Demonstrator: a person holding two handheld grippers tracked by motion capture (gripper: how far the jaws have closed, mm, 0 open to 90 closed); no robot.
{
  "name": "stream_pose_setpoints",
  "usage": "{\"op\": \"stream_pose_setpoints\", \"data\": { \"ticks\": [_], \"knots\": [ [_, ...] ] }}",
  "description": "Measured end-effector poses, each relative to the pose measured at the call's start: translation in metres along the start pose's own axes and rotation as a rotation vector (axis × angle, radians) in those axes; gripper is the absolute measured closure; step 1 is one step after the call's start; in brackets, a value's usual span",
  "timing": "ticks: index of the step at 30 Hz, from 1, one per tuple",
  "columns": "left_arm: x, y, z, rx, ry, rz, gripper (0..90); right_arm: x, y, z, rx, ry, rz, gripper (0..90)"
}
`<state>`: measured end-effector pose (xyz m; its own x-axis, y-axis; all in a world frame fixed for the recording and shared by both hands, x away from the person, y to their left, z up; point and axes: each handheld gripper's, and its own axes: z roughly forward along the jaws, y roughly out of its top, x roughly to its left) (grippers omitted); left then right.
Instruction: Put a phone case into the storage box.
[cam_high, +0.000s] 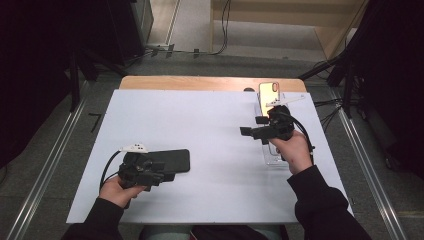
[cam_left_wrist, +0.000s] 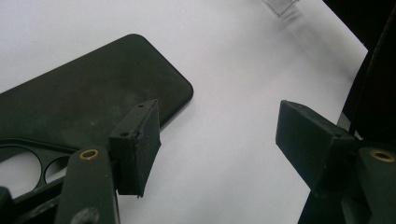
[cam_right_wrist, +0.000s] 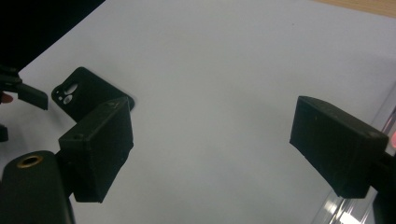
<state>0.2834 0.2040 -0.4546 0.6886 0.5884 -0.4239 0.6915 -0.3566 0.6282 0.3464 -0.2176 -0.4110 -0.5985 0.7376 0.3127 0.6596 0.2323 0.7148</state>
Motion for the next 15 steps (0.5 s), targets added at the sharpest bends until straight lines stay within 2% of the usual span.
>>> {"op": "stream_pose_setpoints", "data": {
  "ticks": [4, 12, 15],
  "knots": [
    [0.001, 0.001, 0.000, 0.002, -0.004, 0.007, 30.9, 0.009, -0.009, -0.003, 0.006, 0.003, -0.038, 12.7],
    [0.001, 0.001, -0.002, -0.009, -0.020, 0.009, 30.8, 0.025, -0.030, -0.001, 0.038, 0.075, -0.063, 13.5],
    [0.001, 0.001, -0.003, -0.008, -0.028, 0.013, 30.8, 0.030, -0.038, -0.001, 0.044, 0.099, -0.075, 16.9]
  ]
}}
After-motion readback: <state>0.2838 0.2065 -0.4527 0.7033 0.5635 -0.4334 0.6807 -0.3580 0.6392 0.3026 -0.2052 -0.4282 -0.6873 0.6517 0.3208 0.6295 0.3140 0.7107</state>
